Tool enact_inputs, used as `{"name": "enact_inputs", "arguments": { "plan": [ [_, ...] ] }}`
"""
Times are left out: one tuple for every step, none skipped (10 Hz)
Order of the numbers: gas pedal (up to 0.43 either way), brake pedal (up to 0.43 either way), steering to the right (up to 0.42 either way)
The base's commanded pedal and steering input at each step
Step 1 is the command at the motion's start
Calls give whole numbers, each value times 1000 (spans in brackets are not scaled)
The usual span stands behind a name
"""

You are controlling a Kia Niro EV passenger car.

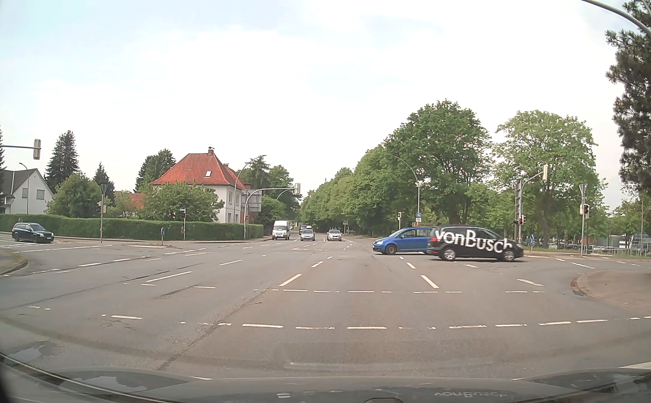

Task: Follow the waypoints while adhering to traffic rules and regulations

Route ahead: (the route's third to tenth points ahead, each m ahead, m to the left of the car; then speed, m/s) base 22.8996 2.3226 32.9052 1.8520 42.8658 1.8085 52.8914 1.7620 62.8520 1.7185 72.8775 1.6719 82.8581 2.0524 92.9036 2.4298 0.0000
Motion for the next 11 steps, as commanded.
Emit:
{"name": "enact_inputs", "arguments": {
  "plan": [
    [0,0,0],
    [0,0,0],
    [0,0,0],
    [0,0,0],
    [0,0,0],
    [0,0,0],
    [0,0,0],
    [0,0,0],
    [0,0,0],
    [0,0,0],
    [0,0,0]
  ]
}}
